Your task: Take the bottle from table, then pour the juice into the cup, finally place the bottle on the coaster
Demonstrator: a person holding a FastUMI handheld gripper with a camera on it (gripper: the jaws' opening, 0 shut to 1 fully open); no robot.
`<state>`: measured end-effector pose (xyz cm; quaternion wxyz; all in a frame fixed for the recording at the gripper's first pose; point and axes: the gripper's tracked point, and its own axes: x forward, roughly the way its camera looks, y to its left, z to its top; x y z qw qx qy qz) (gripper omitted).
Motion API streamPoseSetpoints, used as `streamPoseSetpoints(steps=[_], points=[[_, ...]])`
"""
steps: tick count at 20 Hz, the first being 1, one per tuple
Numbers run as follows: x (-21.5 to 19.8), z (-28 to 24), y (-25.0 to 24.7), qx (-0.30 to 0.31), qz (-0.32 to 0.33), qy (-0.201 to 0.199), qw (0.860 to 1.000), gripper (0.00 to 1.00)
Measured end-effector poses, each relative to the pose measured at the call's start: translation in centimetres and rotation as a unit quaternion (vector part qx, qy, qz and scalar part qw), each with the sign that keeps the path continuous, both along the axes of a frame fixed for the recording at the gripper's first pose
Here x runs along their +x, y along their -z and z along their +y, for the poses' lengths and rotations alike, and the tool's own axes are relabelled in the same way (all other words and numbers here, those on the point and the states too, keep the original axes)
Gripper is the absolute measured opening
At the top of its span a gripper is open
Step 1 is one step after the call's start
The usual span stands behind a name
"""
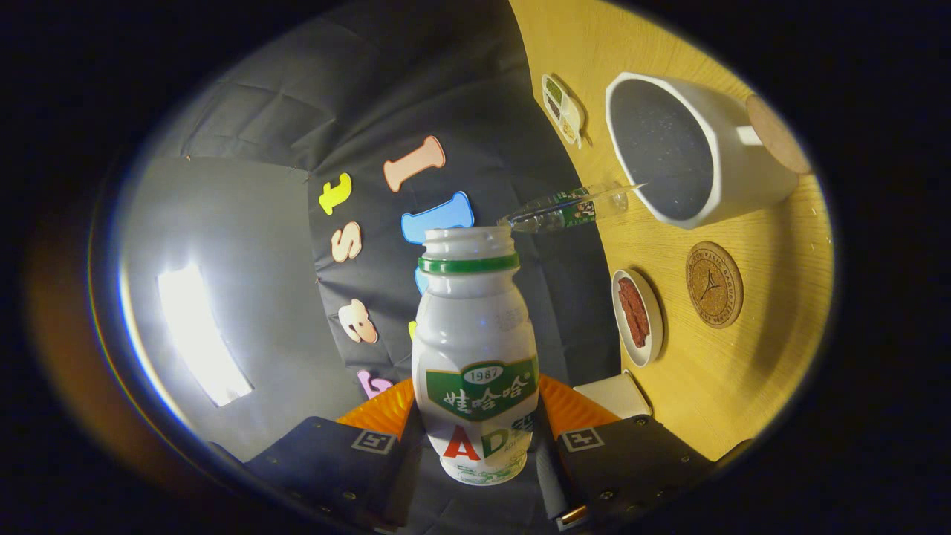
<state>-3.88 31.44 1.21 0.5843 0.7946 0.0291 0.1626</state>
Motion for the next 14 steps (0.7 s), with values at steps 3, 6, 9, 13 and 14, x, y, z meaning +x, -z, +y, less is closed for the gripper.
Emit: streamPoseSetpoints(steps=[3, 6, 9, 13, 14], points=[[0.1, -0.2, -0.1, 0.005, 0.000, 0.004, 1.000, 0.66], [0.0, -0.2, -0.3, 0.010, -0.001, 0.006, 1.000, 0.66], [0.0, -0.3, -0.6, 0.020, -0.001, 0.007, 1.000, 0.66], [0.0, -0.5, -0.9, 0.034, 0.001, 0.010, 0.999, 0.66], [0.0, -0.6, -1.1, 0.038, 0.000, 0.011, 0.999, 0.66]])
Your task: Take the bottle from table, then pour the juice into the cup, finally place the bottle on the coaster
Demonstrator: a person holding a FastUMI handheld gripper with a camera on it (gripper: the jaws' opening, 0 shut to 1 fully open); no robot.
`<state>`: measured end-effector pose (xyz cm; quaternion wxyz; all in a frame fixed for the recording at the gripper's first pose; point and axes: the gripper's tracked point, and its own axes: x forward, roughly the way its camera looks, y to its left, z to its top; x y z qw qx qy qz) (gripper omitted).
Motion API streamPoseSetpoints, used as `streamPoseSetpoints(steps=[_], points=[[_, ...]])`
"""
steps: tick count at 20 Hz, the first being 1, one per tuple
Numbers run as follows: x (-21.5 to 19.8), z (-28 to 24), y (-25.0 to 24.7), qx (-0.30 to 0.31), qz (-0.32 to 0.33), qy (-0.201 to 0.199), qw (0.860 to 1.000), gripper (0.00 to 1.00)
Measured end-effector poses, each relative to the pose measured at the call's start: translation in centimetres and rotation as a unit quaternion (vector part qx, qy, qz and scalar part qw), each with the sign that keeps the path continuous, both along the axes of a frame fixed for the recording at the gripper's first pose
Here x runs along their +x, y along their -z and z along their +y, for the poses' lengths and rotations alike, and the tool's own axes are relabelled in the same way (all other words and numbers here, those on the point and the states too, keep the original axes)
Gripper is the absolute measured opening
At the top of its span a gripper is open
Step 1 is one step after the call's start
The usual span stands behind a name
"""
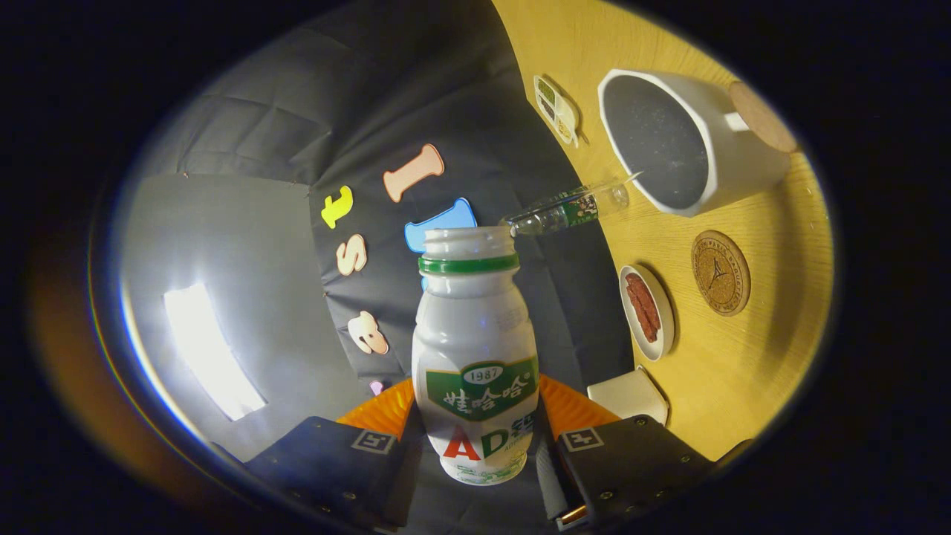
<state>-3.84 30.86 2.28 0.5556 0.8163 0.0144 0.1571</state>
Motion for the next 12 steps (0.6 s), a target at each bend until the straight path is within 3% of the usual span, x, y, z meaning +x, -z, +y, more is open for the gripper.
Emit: streamPoseSetpoints(steps=[12], points=[[0.1, -1.2, -0.9, 0.039, -0.006, 0.016, 0.999, 0.66]])
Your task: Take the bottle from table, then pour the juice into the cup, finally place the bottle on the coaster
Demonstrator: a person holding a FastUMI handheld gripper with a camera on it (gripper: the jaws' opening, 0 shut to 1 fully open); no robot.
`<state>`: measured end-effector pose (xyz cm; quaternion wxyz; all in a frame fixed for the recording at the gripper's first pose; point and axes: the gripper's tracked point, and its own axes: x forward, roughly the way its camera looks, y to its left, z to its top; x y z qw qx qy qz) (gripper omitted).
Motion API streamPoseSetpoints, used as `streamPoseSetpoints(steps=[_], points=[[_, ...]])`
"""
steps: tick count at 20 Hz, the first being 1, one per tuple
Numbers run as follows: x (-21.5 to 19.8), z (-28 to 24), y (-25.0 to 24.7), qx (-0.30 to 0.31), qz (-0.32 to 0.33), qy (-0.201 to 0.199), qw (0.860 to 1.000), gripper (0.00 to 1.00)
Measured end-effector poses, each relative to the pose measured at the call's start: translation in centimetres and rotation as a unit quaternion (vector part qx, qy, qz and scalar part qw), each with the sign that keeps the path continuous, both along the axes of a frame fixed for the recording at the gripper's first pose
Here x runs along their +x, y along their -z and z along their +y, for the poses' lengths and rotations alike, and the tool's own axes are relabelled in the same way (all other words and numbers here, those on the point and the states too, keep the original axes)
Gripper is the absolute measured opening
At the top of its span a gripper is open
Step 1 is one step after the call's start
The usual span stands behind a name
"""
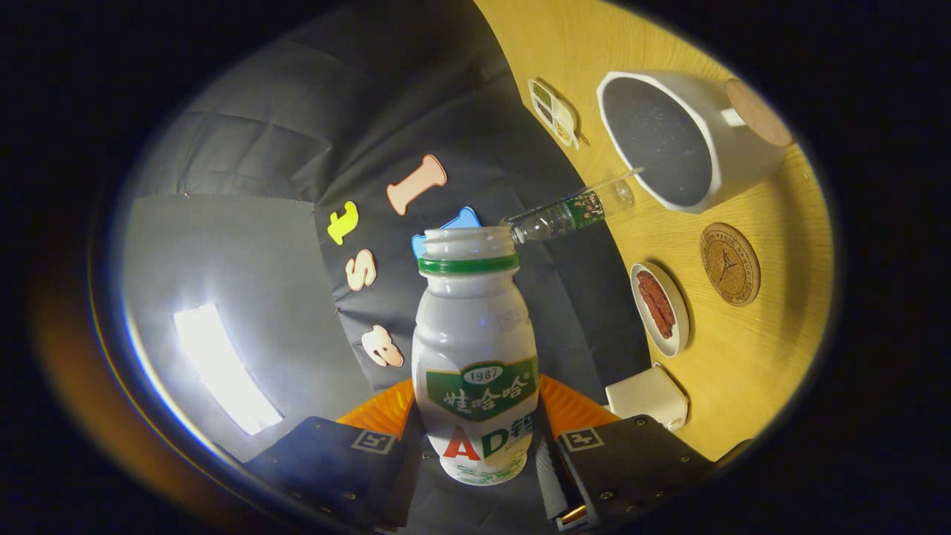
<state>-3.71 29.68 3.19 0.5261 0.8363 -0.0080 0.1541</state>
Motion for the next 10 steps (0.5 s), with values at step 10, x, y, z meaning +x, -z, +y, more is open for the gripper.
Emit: streamPoseSetpoints(steps=[10], points=[[0.08, -1.10, -0.69, 0.030, -0.002, 0.015, 0.999, 0.66]])
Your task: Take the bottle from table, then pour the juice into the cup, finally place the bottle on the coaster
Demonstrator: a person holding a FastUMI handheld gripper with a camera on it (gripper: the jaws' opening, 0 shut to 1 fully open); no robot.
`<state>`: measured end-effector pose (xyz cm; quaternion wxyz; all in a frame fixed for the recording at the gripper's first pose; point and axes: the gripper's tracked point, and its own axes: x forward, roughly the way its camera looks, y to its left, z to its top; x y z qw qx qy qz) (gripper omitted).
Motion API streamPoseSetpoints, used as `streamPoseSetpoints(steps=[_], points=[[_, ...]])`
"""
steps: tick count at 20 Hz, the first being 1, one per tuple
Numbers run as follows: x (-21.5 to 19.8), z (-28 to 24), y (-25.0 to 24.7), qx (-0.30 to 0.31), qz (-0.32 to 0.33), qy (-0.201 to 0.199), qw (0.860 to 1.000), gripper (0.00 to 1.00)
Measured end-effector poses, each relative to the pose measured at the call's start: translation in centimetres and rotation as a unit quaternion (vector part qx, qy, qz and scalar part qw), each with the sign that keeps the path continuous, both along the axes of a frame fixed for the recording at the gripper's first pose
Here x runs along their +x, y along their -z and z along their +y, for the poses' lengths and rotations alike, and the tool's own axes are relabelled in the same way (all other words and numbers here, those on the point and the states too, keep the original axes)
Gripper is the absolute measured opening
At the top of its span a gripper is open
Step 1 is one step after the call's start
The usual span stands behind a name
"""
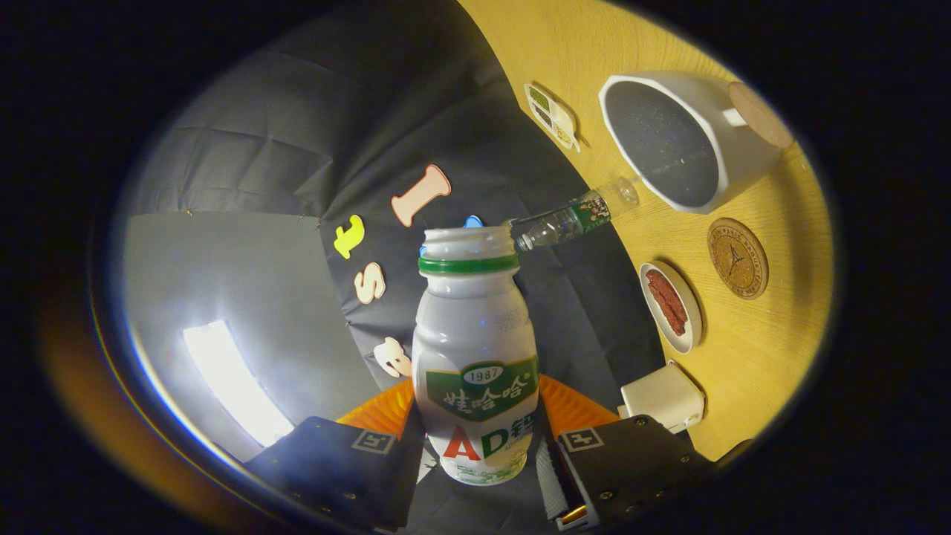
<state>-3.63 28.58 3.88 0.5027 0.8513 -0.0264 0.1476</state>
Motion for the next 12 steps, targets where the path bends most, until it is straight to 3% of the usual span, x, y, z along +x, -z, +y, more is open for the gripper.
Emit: streamPoseSetpoints(steps=[12], points=[[-0.64, -0.36, -0.74, 0.012, -0.004, 0.012, 1.000, 0.65]])
